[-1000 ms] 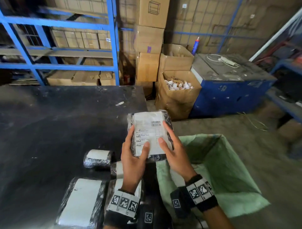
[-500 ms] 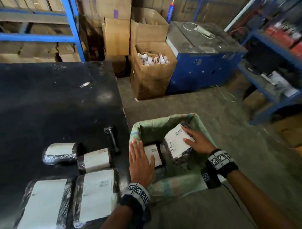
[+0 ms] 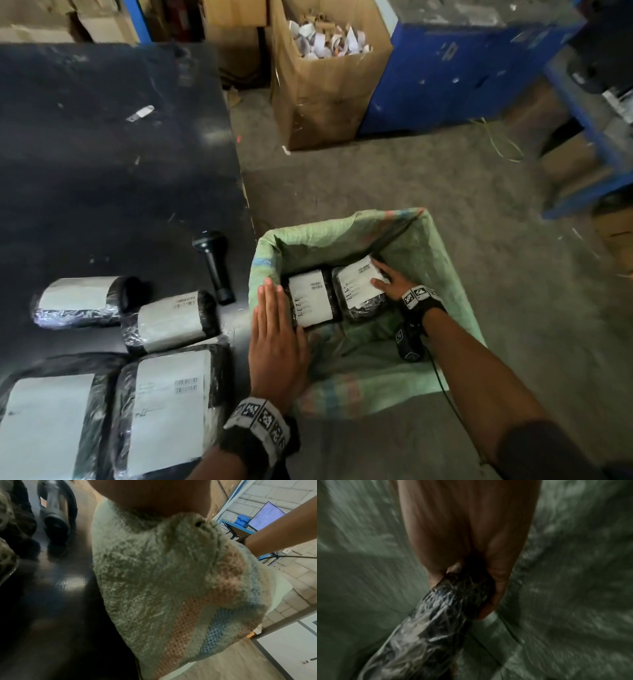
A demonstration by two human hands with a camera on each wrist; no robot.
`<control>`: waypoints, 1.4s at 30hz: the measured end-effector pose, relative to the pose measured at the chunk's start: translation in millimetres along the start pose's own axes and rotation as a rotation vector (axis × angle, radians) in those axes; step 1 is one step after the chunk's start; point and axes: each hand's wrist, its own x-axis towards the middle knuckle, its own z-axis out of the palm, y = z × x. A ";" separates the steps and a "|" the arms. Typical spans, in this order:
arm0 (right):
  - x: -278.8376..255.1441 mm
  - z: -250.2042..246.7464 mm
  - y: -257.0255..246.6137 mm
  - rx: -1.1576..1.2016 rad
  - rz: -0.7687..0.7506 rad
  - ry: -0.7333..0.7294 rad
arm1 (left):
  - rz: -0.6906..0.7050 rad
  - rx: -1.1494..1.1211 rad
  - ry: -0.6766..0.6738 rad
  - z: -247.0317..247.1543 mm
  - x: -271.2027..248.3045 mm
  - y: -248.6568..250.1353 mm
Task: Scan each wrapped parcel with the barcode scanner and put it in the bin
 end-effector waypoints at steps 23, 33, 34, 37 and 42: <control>38.0 23.5 56.7 0.184 -0.181 0.122 | -0.053 -0.040 -0.080 -6.5 8.0 10.2; 77.9 53.7 104.2 -0.154 -0.072 0.106 | -0.067 -0.035 -0.062 2.0 5.9 14.4; 84.5 57.2 110.8 -0.214 -0.037 0.095 | -0.062 -0.033 -0.057 2.8 5.4 13.7; 96.6 67.2 121.4 -0.289 0.011 0.136 | -0.054 -0.037 -0.032 7.0 6.5 13.5; 103.3 67.8 125.6 -0.371 0.092 0.147 | -0.046 -0.035 -0.005 19.0 6.1 23.9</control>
